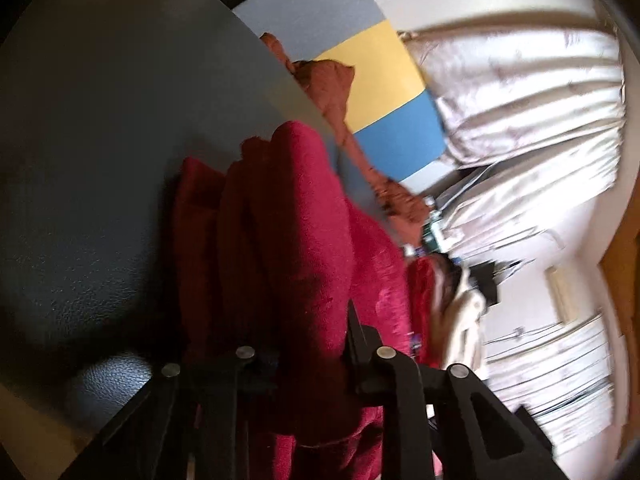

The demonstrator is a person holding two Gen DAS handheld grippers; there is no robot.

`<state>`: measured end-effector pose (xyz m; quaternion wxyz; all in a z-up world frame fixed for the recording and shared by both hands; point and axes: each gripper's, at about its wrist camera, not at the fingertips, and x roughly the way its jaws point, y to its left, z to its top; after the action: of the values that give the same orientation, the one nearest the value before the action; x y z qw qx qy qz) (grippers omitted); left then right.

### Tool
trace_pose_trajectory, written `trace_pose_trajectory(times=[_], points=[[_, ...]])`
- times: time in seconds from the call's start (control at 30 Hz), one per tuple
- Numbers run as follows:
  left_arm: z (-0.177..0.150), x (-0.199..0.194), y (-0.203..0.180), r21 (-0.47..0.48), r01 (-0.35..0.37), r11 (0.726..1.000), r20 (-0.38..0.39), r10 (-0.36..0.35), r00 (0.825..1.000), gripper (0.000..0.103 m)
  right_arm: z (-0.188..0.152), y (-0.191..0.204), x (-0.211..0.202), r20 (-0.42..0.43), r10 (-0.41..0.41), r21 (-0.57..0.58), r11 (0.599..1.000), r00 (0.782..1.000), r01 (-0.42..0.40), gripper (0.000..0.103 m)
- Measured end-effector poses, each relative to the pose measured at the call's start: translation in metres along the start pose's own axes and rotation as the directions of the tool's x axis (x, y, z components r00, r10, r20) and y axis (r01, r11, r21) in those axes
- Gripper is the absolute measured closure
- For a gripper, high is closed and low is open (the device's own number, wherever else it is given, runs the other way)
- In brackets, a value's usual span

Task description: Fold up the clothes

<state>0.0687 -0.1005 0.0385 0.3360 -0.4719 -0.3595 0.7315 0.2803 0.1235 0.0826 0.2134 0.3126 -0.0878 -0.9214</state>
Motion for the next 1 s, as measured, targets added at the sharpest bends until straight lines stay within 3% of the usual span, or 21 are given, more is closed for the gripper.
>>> trace_pose_trajectory(times=[0.07,0.13,0.2,0.3,0.37,0.43,0.57,0.67,0.77,1.0], points=[[-0.001,-0.002,-0.006,0.006,0.04,0.999,0.004,-0.04,0.999,0.081,-0.004,-0.024,-0.021,0.028,-0.037,0.119,0.992,0.999,0.033,0.04],[-0.003,-0.004,-0.012,0.0,0.084,0.996,0.005,-0.084,0.996,0.082,-0.014,-0.051,-0.03,0.001,-0.051,0.25,0.967,0.999,0.049,0.033],[-0.004,-0.007,-0.017,-0.01,0.118,0.993,0.008,-0.118,0.993,0.082,-0.022,-0.064,-0.031,-0.037,-0.031,0.31,0.95,0.999,0.041,0.033],[-0.006,-0.015,-0.021,-0.023,0.149,0.989,0.011,-0.149,0.989,0.082,-0.035,-0.05,-0.029,-0.091,-0.053,0.193,0.979,0.994,0.07,0.03],[-0.005,-0.027,-0.016,-0.045,0.172,0.984,0.01,-0.172,0.985,0.082,-0.039,-0.033,-0.018,-0.128,-0.153,0.039,0.987,0.98,0.159,0.031],[-0.007,-0.03,-0.018,-0.063,0.187,0.98,0.013,-0.187,0.982,0.083,-0.039,-0.024,-0.006,-0.154,-0.274,-0.07,0.961,0.949,0.267,0.075],[-0.021,-0.051,-0.016,-0.055,0.192,0.98,0.014,-0.192,0.981,0.084,-0.038,-0.041,-0.019,-0.135,-0.335,0.008,0.941,0.932,0.339,0.078],[-0.039,-0.051,0.001,-0.041,0.098,0.994,-0.025,-0.1,0.995,0.084,-0.036,-0.056,-0.019,-0.145,-0.334,0.062,0.937,0.932,0.345,0.078],[-0.055,-0.039,0.032,-0.083,-0.01,0.997,-0.083,0.003,0.997,0.085,-0.035,-0.063,-0.017,-0.147,-0.318,0.096,0.938,0.936,0.334,0.076],[-0.058,-0.038,0.026,0.042,-0.098,0.994,-0.06,0.101,0.993,0.084,-0.019,-0.075,-0.017,-0.198,-0.215,0.152,0.957,0.956,0.247,0.061]])
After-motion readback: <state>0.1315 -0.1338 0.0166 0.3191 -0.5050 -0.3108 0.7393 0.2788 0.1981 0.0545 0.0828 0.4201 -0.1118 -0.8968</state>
